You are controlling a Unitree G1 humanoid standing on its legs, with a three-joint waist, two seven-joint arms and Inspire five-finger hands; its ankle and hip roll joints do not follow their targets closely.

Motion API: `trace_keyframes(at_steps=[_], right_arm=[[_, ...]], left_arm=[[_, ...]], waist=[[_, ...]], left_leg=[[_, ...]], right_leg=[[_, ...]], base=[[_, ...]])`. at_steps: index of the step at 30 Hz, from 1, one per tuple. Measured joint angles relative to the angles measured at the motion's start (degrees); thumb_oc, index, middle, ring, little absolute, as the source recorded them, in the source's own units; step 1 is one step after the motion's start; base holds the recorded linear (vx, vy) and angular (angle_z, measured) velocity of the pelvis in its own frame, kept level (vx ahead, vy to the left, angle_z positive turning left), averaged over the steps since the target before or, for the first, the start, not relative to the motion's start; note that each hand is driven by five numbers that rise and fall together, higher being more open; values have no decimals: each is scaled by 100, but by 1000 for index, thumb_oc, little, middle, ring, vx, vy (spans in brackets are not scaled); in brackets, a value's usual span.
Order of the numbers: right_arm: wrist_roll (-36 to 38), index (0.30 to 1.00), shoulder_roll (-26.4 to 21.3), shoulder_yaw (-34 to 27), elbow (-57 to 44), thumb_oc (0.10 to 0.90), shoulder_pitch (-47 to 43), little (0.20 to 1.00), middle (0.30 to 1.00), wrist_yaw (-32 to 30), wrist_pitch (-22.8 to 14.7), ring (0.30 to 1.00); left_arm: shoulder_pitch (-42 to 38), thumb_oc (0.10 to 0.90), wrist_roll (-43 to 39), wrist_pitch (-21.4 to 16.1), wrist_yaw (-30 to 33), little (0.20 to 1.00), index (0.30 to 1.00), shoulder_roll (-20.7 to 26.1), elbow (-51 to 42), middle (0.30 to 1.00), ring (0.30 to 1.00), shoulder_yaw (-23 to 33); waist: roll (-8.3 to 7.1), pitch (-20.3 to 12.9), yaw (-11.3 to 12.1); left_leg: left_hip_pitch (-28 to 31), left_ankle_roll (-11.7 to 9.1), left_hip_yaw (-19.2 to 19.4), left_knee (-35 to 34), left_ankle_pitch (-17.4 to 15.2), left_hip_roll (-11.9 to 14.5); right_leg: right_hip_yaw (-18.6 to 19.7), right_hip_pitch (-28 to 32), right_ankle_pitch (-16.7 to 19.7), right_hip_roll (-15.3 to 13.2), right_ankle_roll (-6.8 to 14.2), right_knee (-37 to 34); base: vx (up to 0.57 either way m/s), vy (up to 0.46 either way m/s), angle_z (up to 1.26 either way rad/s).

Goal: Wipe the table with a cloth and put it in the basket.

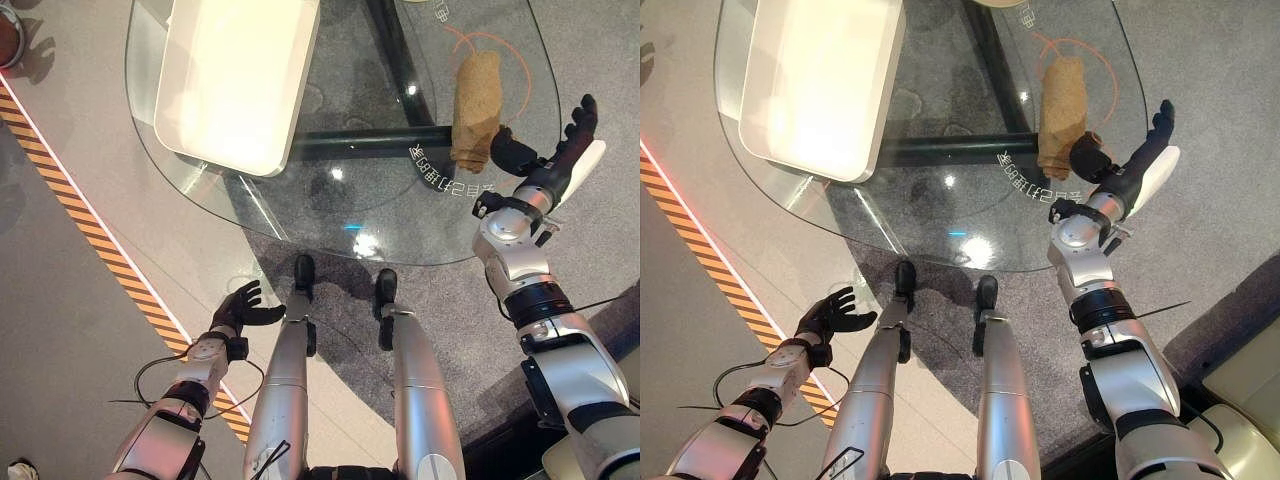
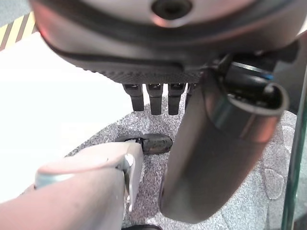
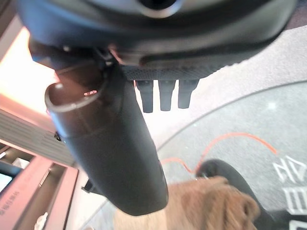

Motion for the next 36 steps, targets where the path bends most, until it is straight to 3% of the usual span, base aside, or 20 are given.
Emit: trace_keyframes(at_steps=[6,28,36], right_arm=[[-68,900,19,179,-1,800,-8,900,900,158,267,900],[-319,900,257,521,-76,800,-163,900,900,416,825,900],[-328,900,252,745,599,800,-774,900,900,411,1028,900]], left_arm=[[11,800,4,-12,6,900,900,-130,0,900,900,-1],[32,800,17,-25,82,900,900,-211,3,900,900,-78],[33,800,16,-30,78,900,900,-228,9,900,900,-242]], waist=[[116,0,88],[137,1,104],[172,-1,145]], left_leg=[[15,-8,-2,-8,8,11],[52,-30,-1,-22,23,14],[64,-56,-3,-21,41,16]], right_leg=[[-9,4,-11,4,-17,18],[-11,0,-36,4,-52,88],[-15,-1,-42,2,-60,125]], base=[[0,0,0],[0,0,0],[0,0,0]])
